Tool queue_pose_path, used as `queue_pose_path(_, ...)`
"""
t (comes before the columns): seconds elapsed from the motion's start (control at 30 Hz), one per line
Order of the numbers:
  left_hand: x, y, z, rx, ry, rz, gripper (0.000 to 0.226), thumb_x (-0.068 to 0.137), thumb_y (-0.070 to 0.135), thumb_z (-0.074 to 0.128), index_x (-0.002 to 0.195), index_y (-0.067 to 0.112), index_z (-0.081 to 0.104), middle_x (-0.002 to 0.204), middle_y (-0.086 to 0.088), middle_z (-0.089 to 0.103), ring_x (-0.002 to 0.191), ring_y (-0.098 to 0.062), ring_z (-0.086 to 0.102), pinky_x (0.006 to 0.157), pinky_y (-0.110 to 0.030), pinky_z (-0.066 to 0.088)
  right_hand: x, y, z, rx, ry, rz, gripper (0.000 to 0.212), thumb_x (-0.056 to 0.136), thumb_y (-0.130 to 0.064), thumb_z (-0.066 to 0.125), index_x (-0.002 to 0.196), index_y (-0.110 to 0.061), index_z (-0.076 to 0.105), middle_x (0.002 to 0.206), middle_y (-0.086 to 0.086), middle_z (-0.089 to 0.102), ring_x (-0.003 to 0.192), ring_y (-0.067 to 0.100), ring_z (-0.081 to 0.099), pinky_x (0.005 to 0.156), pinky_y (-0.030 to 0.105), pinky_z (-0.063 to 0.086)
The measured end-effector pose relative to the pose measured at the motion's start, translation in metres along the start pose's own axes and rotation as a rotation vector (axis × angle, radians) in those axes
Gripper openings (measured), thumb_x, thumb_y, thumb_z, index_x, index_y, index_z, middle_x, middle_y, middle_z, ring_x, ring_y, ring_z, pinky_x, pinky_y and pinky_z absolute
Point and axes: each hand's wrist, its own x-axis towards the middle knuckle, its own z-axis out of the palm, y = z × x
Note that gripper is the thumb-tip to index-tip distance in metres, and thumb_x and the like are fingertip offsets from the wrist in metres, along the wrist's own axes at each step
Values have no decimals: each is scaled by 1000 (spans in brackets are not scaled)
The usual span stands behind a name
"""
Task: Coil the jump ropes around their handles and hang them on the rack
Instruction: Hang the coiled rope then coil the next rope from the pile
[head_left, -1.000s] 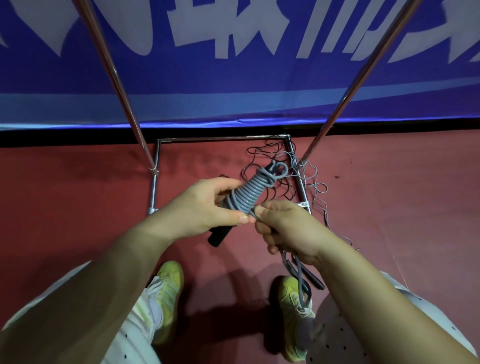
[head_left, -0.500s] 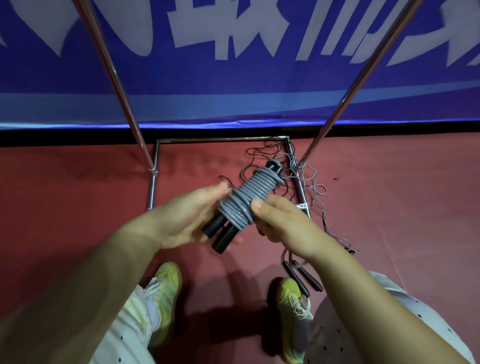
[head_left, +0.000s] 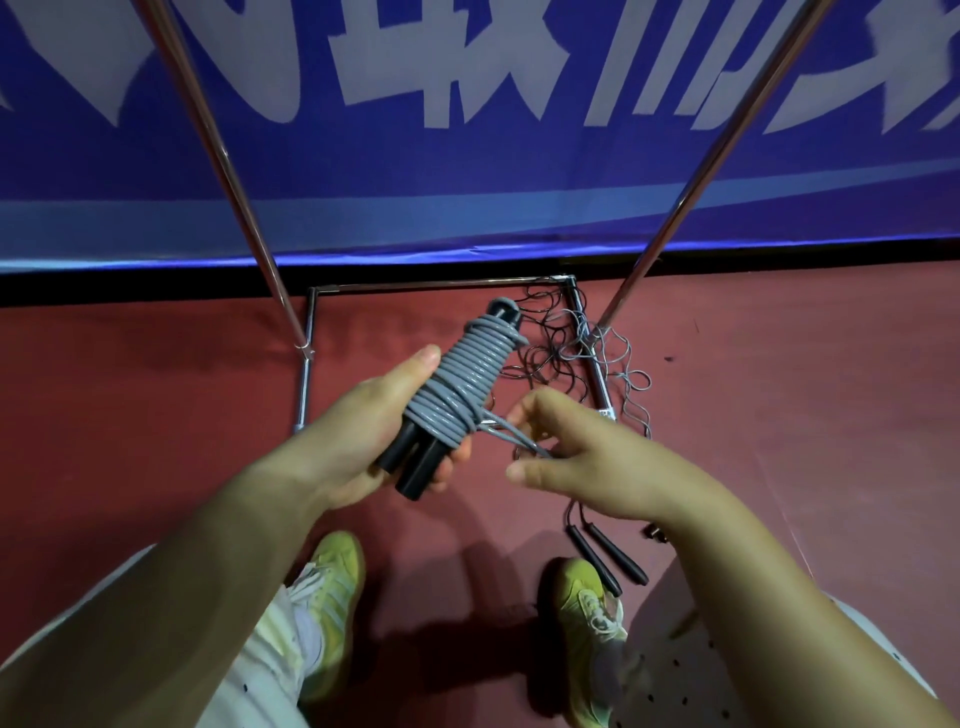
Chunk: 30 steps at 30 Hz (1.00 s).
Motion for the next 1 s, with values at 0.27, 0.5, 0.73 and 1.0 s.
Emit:
queue_pose_path(0.27,8,-8,7,269,188,124,35,100,35,39,87,12,63,66,-10,64,51,-16,59,49,-24,50,-3,-4,-2,117,-75,92,25,102,-12,41,85,-6,58,61,-2,62,55,11,56,59,20,47)
queue_pose_path(0.5,18,-19,2,493,-35,232,34,70,52,63,102,44,58,97,20,70,91,5,61,84,-15,47,4,4,0,564,-31,84,27,96,-22,47,79,-3,55,46,-1,56,42,10,50,65,35,42)
queue_pose_path(0.73,19,-20,-5,469,-139,208,55,58,48,68,101,14,64,91,2,68,84,-9,61,81,-31,50,4,0,6,710,-77,171,36,89,-35,56,80,0,58,46,3,53,38,11,48,55,30,52)
queue_pose_path(1.0,23,-20,-8,112,81,132,31,59,16,72,88,9,64,74,-5,60,58,-10,59,53,-24,48,-10,2,-20,731,11,217,35,72,-17,72,104,-10,60,91,2,64,67,20,68,52,24,55)
